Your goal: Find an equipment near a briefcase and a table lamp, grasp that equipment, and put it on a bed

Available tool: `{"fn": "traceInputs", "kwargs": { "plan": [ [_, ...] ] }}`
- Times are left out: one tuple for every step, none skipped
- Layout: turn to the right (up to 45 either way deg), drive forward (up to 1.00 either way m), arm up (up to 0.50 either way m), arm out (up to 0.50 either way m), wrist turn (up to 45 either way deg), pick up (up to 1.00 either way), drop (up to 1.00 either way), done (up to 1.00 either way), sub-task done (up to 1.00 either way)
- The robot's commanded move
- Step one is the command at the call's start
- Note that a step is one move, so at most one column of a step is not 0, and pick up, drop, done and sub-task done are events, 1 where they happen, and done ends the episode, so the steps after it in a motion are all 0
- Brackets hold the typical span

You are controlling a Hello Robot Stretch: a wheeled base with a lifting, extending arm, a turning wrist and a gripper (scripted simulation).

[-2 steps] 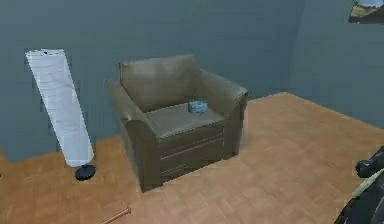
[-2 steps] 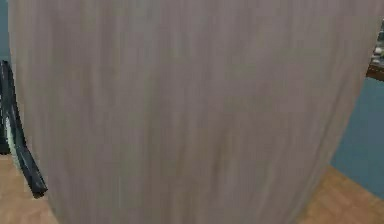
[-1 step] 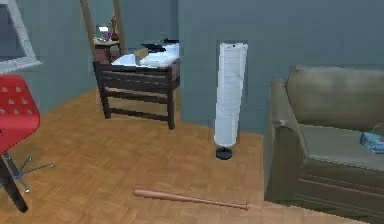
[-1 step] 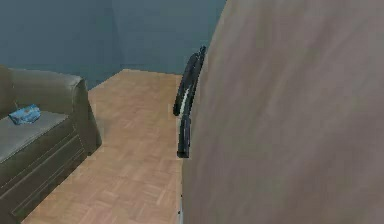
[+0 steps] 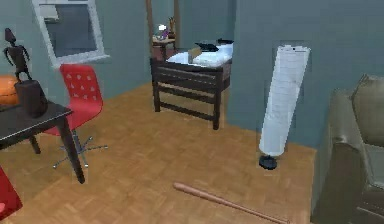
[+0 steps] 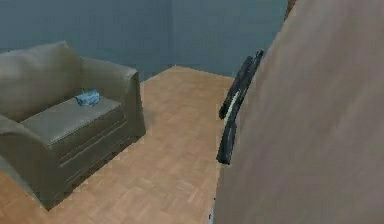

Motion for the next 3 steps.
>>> {"fn": "traceInputs", "kwargs": {
  "plan": [
    [0.0, 0.35, 0.0, 0.0, 0.0, 0.0, 0.0, 0.0, 0.0],
    [-45.0, 0.0, 0.0, 0.0, 0.0, 0.0, 0.0, 0.0, 0.0],
    [-39.0, 0.0, 0.0, 0.0, 0.0, 0.0, 0.0, 0.0, 0.0]
  ]
}}
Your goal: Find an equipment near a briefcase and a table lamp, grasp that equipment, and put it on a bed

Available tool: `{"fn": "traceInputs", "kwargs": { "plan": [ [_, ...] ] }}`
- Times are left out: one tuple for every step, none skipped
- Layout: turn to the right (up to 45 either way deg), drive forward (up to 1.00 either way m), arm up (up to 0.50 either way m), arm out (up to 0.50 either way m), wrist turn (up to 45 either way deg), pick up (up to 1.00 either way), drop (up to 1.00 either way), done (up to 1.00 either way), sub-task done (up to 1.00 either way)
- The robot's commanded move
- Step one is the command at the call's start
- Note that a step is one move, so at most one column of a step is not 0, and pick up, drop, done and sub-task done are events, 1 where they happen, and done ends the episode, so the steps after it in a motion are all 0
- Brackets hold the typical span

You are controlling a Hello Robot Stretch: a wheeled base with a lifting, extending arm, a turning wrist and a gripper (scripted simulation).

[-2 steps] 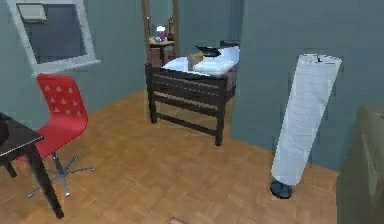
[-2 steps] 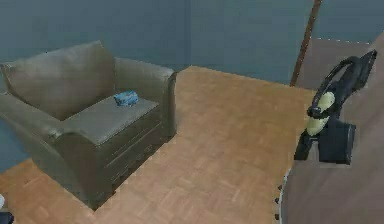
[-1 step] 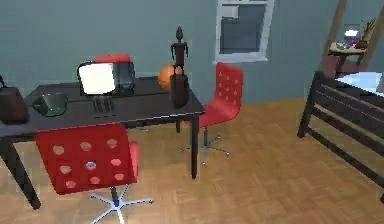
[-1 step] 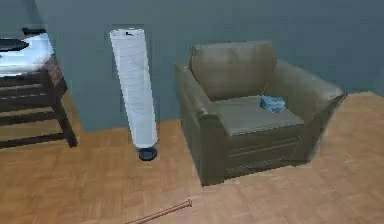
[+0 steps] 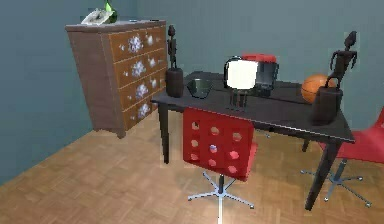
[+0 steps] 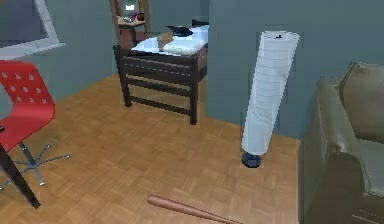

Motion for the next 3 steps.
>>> {"fn": "traceInputs", "kwargs": {
  "plan": [
    [0.0, 0.5, 0.0, 0.0, 0.0, 0.0, 0.0, 0.0, 0.0],
    [45.0, 0.0, 0.0, 0.0, 0.0, 0.0, 0.0, 0.0, 0.0],
    [45.0, 0.0, 0.0, 0.0, 0.0, 0.0, 0.0, 0.0, 0.0]
  ]
}}
